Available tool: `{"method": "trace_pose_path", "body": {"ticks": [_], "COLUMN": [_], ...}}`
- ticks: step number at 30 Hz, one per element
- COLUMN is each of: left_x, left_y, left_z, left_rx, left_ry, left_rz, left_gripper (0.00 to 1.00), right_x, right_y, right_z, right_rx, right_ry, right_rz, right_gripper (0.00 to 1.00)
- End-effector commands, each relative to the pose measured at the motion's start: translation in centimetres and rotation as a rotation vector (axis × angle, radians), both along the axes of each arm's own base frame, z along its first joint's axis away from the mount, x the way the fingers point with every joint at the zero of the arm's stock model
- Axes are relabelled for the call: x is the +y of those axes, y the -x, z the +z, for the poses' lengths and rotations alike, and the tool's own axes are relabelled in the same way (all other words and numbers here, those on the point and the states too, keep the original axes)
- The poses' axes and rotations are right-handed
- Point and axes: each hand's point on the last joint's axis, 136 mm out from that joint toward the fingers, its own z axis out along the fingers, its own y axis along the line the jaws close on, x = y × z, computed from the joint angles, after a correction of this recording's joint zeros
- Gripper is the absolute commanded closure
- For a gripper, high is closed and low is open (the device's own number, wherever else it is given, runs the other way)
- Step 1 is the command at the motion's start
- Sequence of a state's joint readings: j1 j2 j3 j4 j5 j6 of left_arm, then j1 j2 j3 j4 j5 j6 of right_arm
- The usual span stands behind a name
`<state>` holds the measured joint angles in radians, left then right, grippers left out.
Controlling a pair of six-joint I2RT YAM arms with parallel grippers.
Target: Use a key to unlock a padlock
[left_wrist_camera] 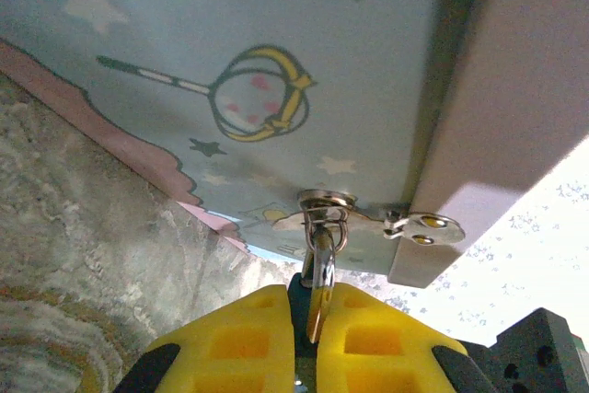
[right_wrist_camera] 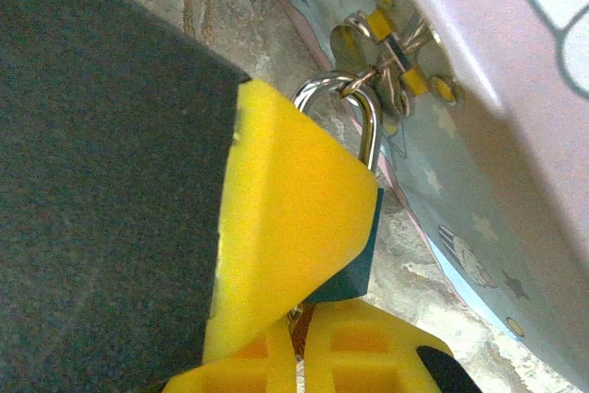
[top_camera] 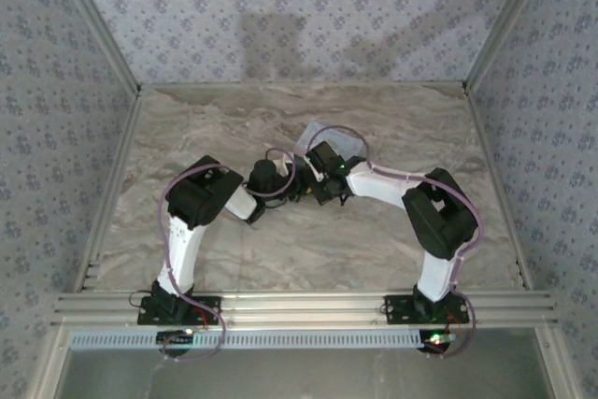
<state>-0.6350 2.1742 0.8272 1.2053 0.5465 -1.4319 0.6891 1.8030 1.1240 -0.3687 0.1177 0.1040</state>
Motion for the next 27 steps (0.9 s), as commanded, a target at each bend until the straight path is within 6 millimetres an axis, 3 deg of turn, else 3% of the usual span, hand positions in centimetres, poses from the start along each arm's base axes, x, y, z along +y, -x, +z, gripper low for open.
{"method": "trace_pose_path", "body": {"ticks": [1,7,13,21,27], "left_x": [0.5,1.2,2.7,6.5,8.5], "left_y": [2.4,2.5,2.3,2.2,1.1], "left_z": [-3.9,-4.4,-3.7,-3.4,-2.0], "left_rx": [0.135,0.146,0.131,0.116,0.077], "left_ry": [-0.092,-0.107,-0.117,-0.18,-0.225], "left_rz": [-0.04,-0.022,0.014,0.084,0.13], "left_gripper": [0.84,0.62,0.59,0.55,0.54], "right_x": [1.5,2.2,1.5,0.3,-0.9], "right_y": [0.4,0.9,0.8,1.2,1.0], "right_z": [0.9,0.8,0.2,-0.9,-0.7], "right_rx": [0.032,0.079,0.074,0.066,0.058], "right_ry": [-0.125,-0.2,-0.186,-0.141,-0.125], "right_rz": [0.045,0.059,0.048,0.109,0.128], "right_gripper": [1.0,1.0,1.0,1.0,0.99]}}
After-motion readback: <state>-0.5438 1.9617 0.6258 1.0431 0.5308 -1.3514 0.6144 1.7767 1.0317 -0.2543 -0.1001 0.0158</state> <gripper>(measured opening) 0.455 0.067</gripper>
